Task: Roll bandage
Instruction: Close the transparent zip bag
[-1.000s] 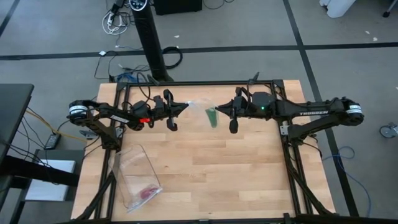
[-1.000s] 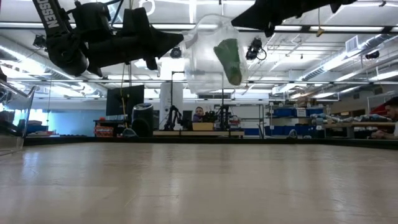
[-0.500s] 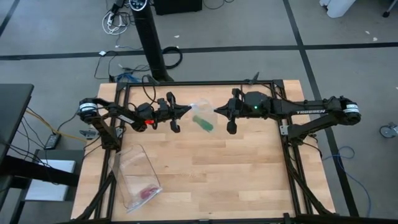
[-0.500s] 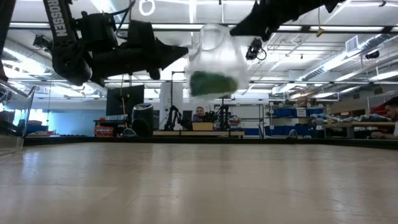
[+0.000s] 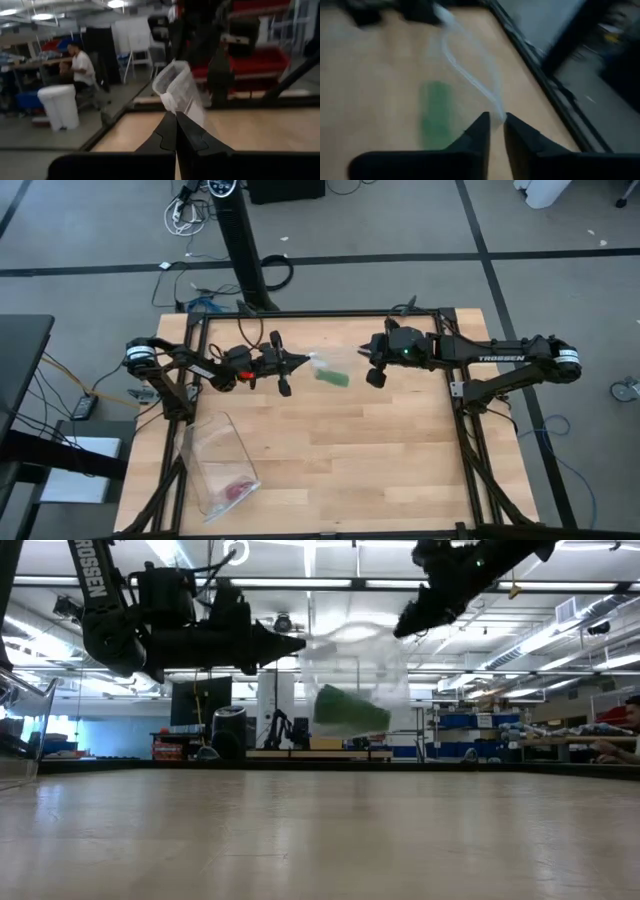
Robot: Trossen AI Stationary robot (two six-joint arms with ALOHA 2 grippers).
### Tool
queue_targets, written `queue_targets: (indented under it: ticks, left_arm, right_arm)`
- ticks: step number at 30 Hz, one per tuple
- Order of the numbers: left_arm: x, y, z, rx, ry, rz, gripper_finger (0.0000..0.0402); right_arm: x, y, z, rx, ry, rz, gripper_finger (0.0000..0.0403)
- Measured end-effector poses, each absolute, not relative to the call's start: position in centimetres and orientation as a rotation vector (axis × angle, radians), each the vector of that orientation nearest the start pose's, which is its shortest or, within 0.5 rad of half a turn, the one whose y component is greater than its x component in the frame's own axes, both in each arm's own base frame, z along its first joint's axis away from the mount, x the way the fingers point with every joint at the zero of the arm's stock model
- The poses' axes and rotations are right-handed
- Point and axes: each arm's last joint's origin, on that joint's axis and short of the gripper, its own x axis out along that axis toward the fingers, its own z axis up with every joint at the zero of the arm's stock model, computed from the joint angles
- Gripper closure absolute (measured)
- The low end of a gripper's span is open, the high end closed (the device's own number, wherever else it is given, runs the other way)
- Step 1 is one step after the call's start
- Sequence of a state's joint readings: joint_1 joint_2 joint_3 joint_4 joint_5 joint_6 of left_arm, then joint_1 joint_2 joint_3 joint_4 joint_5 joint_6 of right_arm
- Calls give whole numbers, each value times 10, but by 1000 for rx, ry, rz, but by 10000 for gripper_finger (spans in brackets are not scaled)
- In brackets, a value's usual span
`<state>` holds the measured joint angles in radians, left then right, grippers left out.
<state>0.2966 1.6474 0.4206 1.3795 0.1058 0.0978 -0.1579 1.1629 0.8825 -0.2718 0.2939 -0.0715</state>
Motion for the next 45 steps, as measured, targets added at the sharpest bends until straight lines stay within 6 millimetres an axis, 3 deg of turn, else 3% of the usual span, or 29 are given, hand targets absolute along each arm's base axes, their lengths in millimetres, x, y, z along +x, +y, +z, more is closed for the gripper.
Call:
queue_targets:
  ticks: [5, 10, 16, 27, 33, 45]
  left_arm:
    - [264, 78, 162, 119, -47, 211, 401]
    - [269, 80, 160, 129, 2, 209, 401]
    - [289, 80, 164, 177, 129, 177, 401]
    - [326, 72, 190, 317, 261, 108, 401]
    - [329, 68, 193, 350, 255, 105, 401]
    - [330, 65, 195, 351, 242, 92, 401]
  right_arm:
    - [239, -52, 282, -106, 625, -515, 286]
    - [253, -45, 295, -61, 437, -316, 261]
    - [272, -42, 291, -70, 362, -201, 269]
    - [313, -46, 272, -83, 581, -155, 268]
    - [315, -48, 268, -94, 675, -150, 273]
    - [313, -56, 267, -100, 697, -120, 294]
